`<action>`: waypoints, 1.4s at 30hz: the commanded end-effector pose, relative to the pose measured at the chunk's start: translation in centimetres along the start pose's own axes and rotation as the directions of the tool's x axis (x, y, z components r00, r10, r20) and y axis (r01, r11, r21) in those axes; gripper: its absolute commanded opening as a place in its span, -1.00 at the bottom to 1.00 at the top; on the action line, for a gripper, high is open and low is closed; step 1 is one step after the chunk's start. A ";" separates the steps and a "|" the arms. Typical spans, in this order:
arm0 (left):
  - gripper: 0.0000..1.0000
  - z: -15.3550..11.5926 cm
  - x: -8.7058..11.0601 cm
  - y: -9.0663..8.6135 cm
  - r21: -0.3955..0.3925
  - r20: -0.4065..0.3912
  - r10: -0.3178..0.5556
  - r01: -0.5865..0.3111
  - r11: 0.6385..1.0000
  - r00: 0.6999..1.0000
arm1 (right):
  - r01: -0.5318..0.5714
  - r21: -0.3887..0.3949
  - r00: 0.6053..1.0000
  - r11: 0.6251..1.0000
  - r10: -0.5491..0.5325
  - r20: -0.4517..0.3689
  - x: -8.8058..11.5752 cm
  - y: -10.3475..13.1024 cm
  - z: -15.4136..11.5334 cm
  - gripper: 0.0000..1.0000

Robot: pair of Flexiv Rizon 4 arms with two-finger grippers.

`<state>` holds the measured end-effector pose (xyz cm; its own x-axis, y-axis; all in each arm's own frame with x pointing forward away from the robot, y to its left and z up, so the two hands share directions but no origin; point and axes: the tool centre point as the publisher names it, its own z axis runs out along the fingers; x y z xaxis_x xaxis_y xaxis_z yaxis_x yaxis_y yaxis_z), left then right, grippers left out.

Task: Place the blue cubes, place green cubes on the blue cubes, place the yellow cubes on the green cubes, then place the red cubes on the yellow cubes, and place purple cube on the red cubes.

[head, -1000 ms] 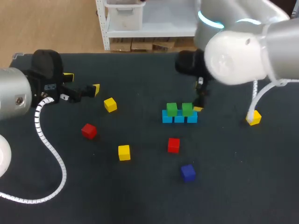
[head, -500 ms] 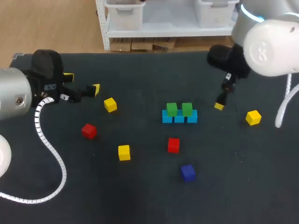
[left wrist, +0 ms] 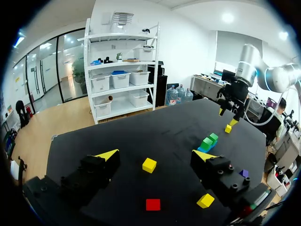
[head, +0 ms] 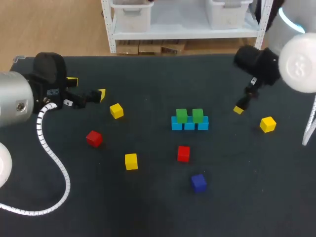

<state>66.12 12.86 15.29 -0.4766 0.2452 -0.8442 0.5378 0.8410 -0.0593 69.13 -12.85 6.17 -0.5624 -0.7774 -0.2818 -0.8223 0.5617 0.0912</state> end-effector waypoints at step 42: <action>1.00 0.0 0.0 0.2 0.007 0.003 0.001 -0.001 1.000 1.000 | -0.134 0.148 0.900 0.980 0.058 0.433 -0.3 -4.4 -8.8 1.00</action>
<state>66.11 12.86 15.30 -0.4766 0.2453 -0.8442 0.5377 0.8410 -0.0593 72.14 -17.51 14.25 -0.5166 -0.5447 -0.6606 -0.7163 0.6977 -0.0151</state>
